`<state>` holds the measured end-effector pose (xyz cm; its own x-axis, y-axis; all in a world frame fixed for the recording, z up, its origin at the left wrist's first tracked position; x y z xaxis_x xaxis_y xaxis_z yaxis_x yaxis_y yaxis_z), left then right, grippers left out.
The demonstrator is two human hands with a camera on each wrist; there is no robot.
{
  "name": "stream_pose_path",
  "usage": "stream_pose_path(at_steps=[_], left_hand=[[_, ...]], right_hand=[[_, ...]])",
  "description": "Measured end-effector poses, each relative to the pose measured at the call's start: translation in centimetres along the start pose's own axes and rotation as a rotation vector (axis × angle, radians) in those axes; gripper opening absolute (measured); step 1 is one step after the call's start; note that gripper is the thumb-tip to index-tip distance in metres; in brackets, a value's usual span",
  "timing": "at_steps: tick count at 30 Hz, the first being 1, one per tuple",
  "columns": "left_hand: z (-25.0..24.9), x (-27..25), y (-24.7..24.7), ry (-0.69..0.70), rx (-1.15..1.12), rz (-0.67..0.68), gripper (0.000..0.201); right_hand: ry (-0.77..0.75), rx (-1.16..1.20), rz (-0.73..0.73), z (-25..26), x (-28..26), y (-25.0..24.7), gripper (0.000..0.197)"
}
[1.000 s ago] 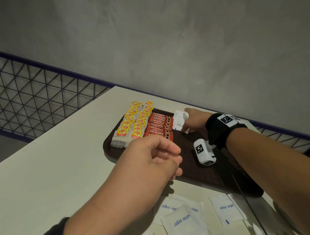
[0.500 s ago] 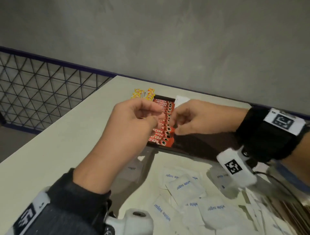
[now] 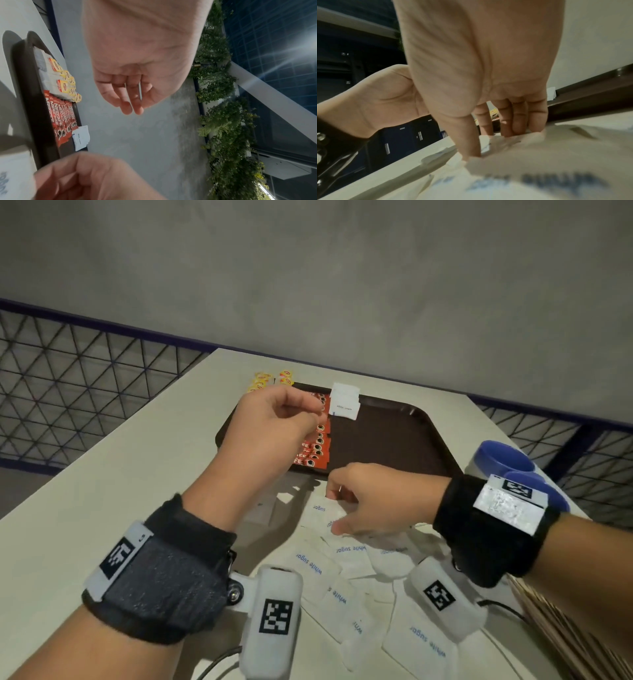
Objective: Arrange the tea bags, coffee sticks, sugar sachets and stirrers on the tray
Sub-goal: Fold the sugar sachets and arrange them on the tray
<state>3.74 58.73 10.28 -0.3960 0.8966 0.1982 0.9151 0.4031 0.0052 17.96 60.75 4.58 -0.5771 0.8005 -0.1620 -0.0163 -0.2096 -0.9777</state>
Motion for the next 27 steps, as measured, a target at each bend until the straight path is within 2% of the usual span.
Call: stream_pose_path(at_steps=[5, 9, 13, 15, 18, 22, 25, 27], left_hand=[[0.1, -1.1, 1.5, -0.013, 0.031, 0.077, 0.013], [0.0, -1.3, 1.6, -0.027, 0.004, 0.098, 0.012], [0.4, -1.2, 1.7, -0.068, -0.025, 0.117, 0.01], [0.9, -1.5, 2.3, -0.111, -0.012, 0.155, 0.005], [2.3, -2.3, 3.5, -0.225, 0.033, 0.225, 0.034], [3.8, -3.5, 4.6, -0.39, 0.012, 0.341, 0.055], [3.4, -5.0, 5.9, -0.436, -0.118, 0.475, 0.061], [2.7, -5.6, 6.5, -0.398, -0.155, 0.511, 0.054]], right_hand=[[0.006, 0.094, -0.114, 0.7, -0.3, -0.2, 0.027], [0.066, 0.25, -0.348, -0.1, -1.5, -2.6, 0.025], [0.165, 0.588, -0.635, -2.2, -3.9, -5.1, 0.025], [0.189, 0.798, -0.73, -2.8, -4.9, -5.5, 0.027], [0.205, 0.957, -0.816, -3.3, -5.6, -5.2, 0.023], [0.154, 1.048, -0.902, -3.7, -6.4, -5.2, 0.016], [0.061, 1.049, -0.924, -3.3, -7.3, -5.7, 0.016], [0.021, 1.028, -0.894, -2.9, -7.5, -5.7, 0.022]])
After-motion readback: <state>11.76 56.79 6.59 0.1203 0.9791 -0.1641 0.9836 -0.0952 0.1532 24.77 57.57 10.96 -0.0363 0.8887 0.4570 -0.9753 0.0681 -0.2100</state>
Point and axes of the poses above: each hand's wrist, its own x-axis towards the middle knuckle, its own y-axis out of the palm, z = x × y, the point moved 9 cm from there along x, towards the middle knuckle, and after that the axes turned 10 degrees about -z, right-handed, at the moved point
